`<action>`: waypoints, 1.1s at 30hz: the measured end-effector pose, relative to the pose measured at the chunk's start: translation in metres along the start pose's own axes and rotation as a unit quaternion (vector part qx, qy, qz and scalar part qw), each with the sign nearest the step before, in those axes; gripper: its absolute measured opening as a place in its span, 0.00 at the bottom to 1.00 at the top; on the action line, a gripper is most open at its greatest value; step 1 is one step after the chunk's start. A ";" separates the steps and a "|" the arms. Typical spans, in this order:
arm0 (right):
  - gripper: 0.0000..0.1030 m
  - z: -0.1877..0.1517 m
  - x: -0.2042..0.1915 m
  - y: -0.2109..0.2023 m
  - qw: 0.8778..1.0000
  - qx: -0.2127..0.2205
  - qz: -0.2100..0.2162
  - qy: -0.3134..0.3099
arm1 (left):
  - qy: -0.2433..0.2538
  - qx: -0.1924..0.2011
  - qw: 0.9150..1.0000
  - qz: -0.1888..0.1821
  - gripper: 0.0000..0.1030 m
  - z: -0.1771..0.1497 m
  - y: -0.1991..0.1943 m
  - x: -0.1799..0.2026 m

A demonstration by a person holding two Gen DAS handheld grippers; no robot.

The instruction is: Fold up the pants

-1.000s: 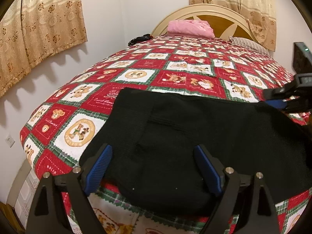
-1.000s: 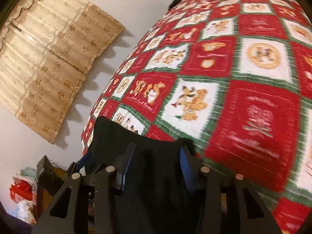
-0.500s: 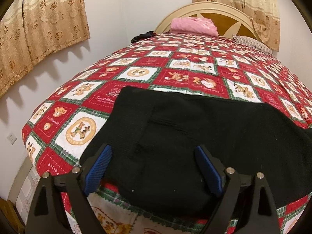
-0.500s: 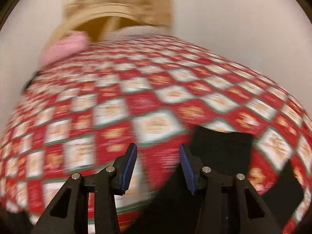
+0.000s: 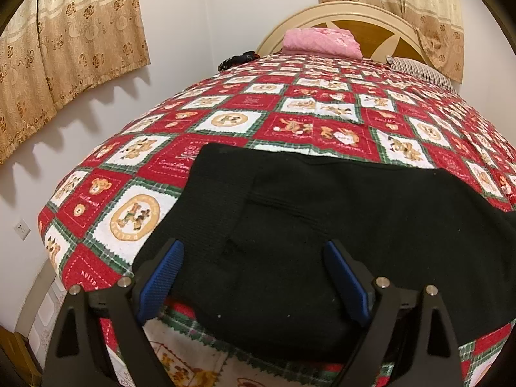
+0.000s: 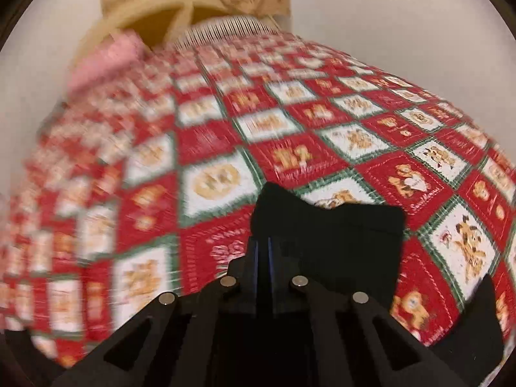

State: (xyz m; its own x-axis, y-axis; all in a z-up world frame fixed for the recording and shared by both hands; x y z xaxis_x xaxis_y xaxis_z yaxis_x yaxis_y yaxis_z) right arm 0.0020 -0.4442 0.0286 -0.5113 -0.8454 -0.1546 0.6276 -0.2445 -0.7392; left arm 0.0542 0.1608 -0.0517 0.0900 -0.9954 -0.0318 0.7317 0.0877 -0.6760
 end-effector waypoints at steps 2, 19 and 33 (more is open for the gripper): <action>0.05 -0.005 0.019 -0.041 0.997 0.044 0.062 0.030 | -0.001 -0.002 1.000 0.001 0.90 0.000 0.000 0.000; 0.05 -0.151 0.171 -0.123 0.972 0.097 0.117 0.182 | -0.007 -0.003 1.000 0.013 0.93 0.003 0.003 0.002; 0.28 -0.112 0.149 -0.180 0.983 0.160 -0.083 0.041 | -0.009 -0.003 1.000 0.028 0.97 0.005 0.003 0.005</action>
State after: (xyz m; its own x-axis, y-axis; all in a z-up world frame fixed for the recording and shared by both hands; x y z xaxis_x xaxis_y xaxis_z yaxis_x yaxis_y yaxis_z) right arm -0.2525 -0.4727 0.0657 -0.6599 -0.7432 -0.1101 0.6766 -0.5241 -0.5172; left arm 0.0605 0.1567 -0.0505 0.1429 -0.9881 -0.0573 0.7209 0.1436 -0.6780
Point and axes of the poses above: each gripper's, at about its wrist camera, not at the fingertips, and y roughly the way its jaws point, x to its right, z to its top, the point moved 1 cm from there along y, roughly the way its jaws point, and after that the axes turned 3 degrees about -y, right-handed, at the moved point
